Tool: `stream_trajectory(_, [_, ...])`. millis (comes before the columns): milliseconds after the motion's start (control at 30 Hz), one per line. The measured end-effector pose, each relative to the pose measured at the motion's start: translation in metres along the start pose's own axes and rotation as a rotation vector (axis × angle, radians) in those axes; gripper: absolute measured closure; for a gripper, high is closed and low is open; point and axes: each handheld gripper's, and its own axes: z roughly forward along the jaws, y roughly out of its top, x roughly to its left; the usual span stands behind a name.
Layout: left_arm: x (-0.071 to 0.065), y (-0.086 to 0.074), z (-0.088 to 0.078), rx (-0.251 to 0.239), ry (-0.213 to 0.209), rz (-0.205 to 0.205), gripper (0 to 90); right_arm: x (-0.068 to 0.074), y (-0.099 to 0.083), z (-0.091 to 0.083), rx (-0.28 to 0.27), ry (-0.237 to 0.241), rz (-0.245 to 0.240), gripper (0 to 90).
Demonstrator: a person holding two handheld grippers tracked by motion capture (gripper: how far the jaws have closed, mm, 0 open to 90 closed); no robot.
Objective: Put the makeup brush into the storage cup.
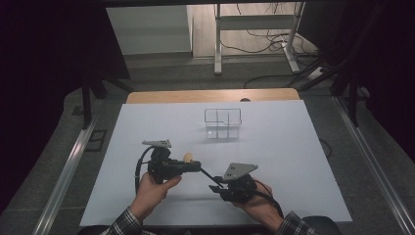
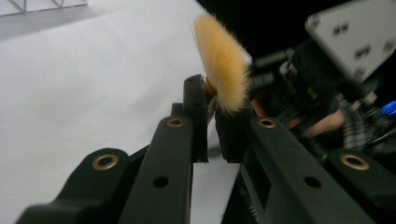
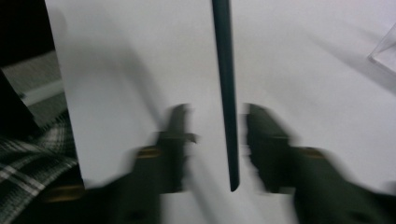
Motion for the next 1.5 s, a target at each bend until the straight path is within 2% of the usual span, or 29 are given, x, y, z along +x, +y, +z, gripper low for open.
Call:
stream_trajectory(33, [-0.001, 0.000, 0.000, 0.006, 0.012, 0.008, 83.5, -0.001, 0.001, 0.001, -0.003, 0.001, 0.015, 41.6])
stream_trajectory(167, [-0.003, 0.000, 0.002, 0.028, 0.054, 0.034, 83.5, -0.005, 0.003, -0.001, -0.022, 0.008, 0.050, 23.3])
stream_trajectory(233, [-0.005, 0.001, 0.002, 0.038, 0.067, 0.048, 83.4, -0.006, 0.003, 0.001, -0.013, 0.005, 0.070, 18.4])
stream_trajectory(533, [-0.013, 0.002, 0.006, 0.070, 0.108, 0.108, 83.5, -0.003, 0.007, 0.001, -0.010, 0.002, 0.076, 16.6])
stream_trajectory(700, [-0.017, 0.003, 0.010, 0.091, 0.123, 0.136, 83.5, -0.004, 0.011, 0.000, -0.020, 0.013, 0.097, 22.6])
stream_trajectory(967, [-0.020, 0.003, 0.013, 0.103, 0.122, 0.149, 83.4, -0.003, 0.015, 0.003, -0.009, 0.010, 0.071, 33.3])
stream_trajectory(1067, [-0.021, 0.003, 0.014, 0.109, 0.118, 0.152, 83.4, -0.002, 0.017, 0.004, -0.001, 0.016, 0.059, 41.4])
stream_trajectory(1100, [-0.021, 0.003, 0.014, 0.111, 0.117, 0.152, 83.4, -0.001, 0.018, 0.005, 0.007, 0.017, 0.048, 47.6])
stream_trajectory(1233, [-0.022, 0.002, 0.016, 0.120, 0.113, 0.154, 83.4, 0.001, 0.019, 0.006, 0.009, 0.019, 0.034, 55.5])
stream_trajectory(1300, [-0.022, 0.002, 0.017, 0.124, 0.110, 0.156, 83.4, 0.002, 0.020, 0.006, 0.009, 0.021, 0.022, 62.8])
stream_trajectory(1333, [-0.022, 0.002, 0.017, 0.127, 0.110, 0.157, 83.4, 0.003, 0.021, 0.007, 0.006, 0.021, 0.015, 71.9])
stream_trajectory(1367, [-0.022, 0.002, 0.017, 0.129, 0.110, 0.157, 83.4, 0.003, 0.021, 0.007, 0.006, 0.021, 0.015, 71.9])
stream_trajectory(1433, [-0.022, 0.002, 0.018, 0.126, 0.104, 0.154, 83.4, 0.005, 0.021, 0.006, -0.003, 0.019, -0.002, 83.0])
stream_trajectory(1500, [-0.022, 0.002, 0.018, 0.125, 0.102, 0.160, 82.4, 0.006, 0.023, 0.006, 0.006, 0.016, -0.011, 83.9])
